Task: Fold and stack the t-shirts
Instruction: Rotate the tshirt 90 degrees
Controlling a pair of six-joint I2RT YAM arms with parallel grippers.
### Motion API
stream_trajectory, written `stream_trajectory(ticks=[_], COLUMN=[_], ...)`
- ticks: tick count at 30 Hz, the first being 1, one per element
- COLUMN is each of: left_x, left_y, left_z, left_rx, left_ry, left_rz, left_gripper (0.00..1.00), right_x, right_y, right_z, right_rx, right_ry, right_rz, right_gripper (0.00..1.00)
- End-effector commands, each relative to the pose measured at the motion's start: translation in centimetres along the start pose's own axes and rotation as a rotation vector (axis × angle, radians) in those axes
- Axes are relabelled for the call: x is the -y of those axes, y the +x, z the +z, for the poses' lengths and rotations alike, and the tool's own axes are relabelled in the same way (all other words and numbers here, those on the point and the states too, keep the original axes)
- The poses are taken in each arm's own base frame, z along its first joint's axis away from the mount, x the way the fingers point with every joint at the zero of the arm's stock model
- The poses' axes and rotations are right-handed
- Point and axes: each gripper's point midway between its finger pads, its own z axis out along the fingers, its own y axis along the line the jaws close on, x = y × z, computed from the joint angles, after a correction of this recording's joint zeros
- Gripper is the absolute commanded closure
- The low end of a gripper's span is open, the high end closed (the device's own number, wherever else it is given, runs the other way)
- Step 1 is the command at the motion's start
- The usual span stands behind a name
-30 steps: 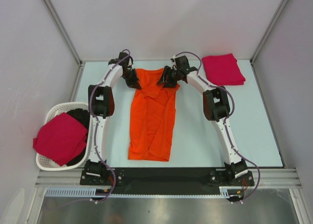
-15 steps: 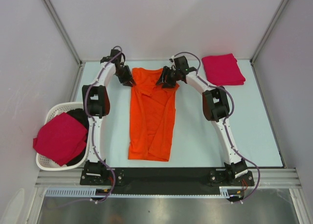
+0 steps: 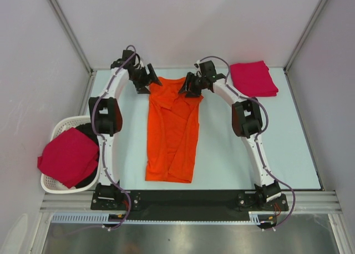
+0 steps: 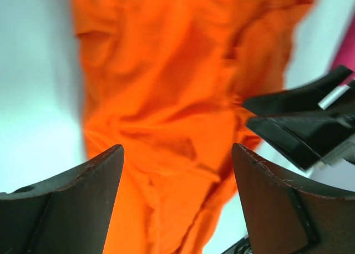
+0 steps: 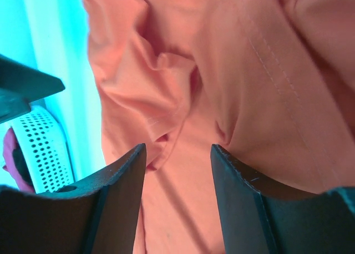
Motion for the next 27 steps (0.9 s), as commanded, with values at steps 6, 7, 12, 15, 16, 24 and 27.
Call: stream_trajectory(ticks=[6,7,12,15,16,24,27], left_x=[7.0,6.9,7.7,7.9,7.9,7.1,6.7], left_y=[2.9,3.5,5.5,5.2,4.8,3.6,2.2], left_z=[-1.3,-0.5,1.5,1.5,1.3,0.1,-1.1], left_rx=[-0.023,-0.044,-0.093,-0.084,-0.069,-0.029,0.012], left_ry=[0.143,0.139,0.135,0.134,0.127,0.091,0.077], left_rz=[0.094,0.096,0.116,0.12,0.125,0.133,0.132], left_gripper=[0.18,0.18,0.2,0.2,0.2,0.18,0.16], right_x=[-4.7,-4.6,-3.6,-3.3,-3.3,-2.4,-2.5], right_y=[-6.0,-5.8,-5.6,-5.7,-5.7,-3.8,-3.0], right_z=[-8.3,-8.2,-6.7,-5.9,-5.5,-1.7,-1.0], right_rx=[0.172,0.168,0.143,0.132,0.129,0.042,0.019], right_ry=[-0.035,-0.038,-0.038,-0.042,-0.049,-0.135,-0.153], right_rz=[-0.105,-0.103,-0.082,-0.065,-0.062,0.041,0.061], right_gripper=[0.44,0.44,0.44,0.44,0.44,0.44,0.44])
